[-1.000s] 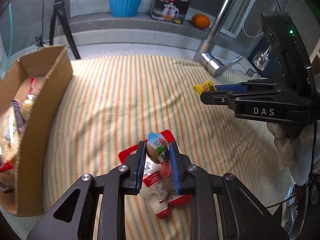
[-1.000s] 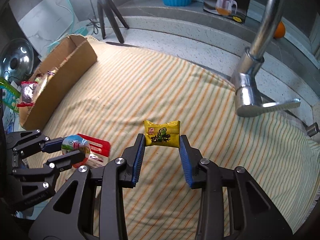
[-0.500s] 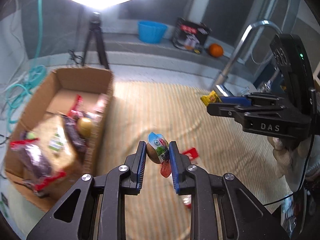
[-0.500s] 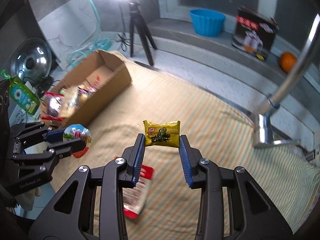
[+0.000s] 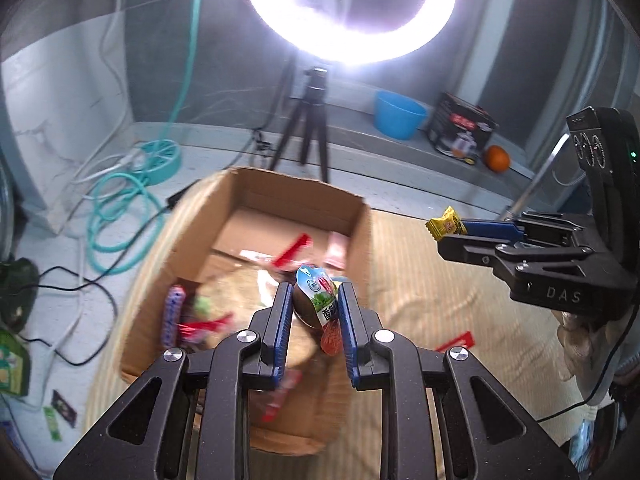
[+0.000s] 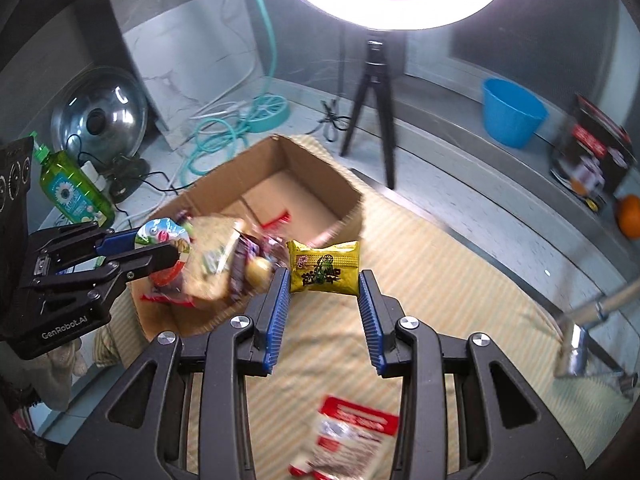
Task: Organize snacks
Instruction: 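Carry both candies over the box and open both tools to drop them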
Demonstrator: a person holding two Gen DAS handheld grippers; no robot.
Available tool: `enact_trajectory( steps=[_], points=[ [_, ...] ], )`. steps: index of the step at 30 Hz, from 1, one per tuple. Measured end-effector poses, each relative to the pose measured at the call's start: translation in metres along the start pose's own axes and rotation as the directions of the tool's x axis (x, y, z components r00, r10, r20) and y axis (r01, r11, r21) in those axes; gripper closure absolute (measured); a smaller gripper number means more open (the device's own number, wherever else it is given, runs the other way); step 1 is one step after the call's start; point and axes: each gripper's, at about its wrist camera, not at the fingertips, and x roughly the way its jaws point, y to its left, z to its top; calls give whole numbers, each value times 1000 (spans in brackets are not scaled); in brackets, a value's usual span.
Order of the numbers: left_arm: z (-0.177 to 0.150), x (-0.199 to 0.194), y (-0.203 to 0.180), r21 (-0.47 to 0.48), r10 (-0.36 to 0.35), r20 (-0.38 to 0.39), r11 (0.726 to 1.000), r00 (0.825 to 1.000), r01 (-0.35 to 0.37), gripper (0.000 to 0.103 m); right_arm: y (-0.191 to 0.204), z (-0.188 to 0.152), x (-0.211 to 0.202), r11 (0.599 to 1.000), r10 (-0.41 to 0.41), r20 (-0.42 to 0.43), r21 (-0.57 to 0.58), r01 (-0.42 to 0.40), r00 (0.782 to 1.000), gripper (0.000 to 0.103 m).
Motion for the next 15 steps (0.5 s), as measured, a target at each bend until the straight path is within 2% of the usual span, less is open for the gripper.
enact_trajectory(
  steps=[7,15],
  points=[
    [5,1,19,-6,32,1,999,999,-32,82,27,20,23,999,24,-17,-35,-25,1000,67],
    [9,6,28,-16,36,-2,999,999,-36,82,32,31,40,999,41,-41,-25,-42,998,67]
  ],
)
